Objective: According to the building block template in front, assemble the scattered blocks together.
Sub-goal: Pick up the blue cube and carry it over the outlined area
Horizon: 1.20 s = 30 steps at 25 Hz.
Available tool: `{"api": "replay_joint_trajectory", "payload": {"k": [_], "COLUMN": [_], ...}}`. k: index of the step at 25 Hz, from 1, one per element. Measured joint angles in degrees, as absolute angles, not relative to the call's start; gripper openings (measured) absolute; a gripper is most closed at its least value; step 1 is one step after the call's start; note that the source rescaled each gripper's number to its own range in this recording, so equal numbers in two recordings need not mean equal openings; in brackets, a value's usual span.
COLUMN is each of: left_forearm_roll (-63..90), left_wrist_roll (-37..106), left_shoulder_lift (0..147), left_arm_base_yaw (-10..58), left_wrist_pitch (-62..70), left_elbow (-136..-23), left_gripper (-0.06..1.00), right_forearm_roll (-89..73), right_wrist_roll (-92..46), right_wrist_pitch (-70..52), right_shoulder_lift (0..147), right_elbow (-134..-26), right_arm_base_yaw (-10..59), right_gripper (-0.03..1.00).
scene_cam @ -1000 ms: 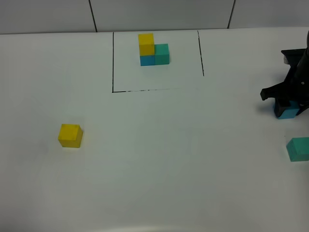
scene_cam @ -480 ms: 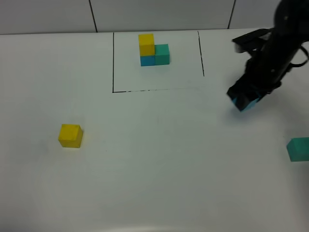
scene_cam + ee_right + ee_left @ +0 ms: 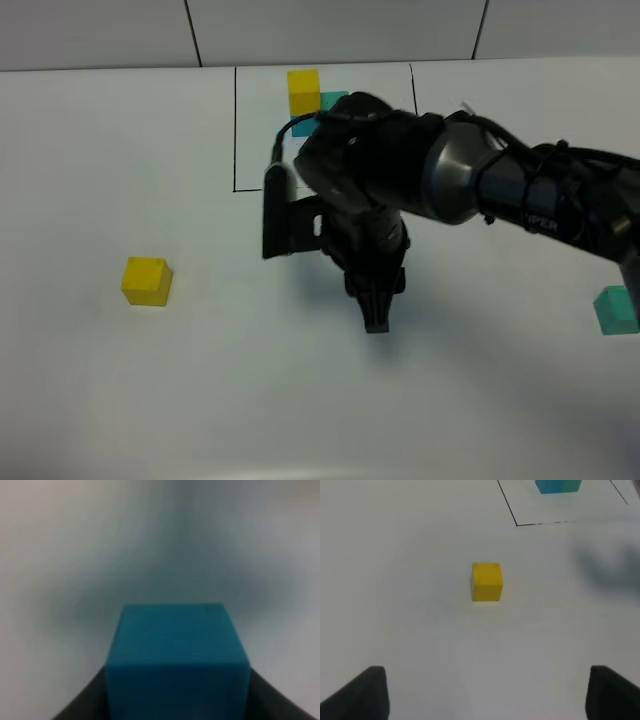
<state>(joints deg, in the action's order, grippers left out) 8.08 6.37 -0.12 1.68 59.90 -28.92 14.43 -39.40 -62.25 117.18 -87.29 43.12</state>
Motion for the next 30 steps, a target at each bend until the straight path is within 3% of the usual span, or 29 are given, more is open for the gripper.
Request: {"api": "replay_joint_trajectory", "payload": {"k": [5,15,30], "left_forearm_roll": [8.1,8.1,8.1], "left_wrist_roll": [6.4,6.4,6.4], "left_shoulder_lift": [-0.1,-0.1,-0.1], "left_arm_base_yaw": [1.7,1.7,1.7], "left_wrist_pitch": [59.9,59.9,59.9], "left_elbow": [-28.9,-28.9,-28.9], "left_gripper": [0.7,0.7,0.7], "right_forearm_roll": [13.6,11.3,2.9], "right_wrist_roll": [-45.3,-53.5,-56.3], "right_wrist_pitch": [-59.0,-62.8,-65.4], "right_shoulder_lift": [117.9,128.0,133.3], "right_elbow": [-88.8,-103.3,-113.0], "right_arm_base_yaw": [45.5,45.1,42.1], "right_gripper": [0.01,0.01,0.01]}}
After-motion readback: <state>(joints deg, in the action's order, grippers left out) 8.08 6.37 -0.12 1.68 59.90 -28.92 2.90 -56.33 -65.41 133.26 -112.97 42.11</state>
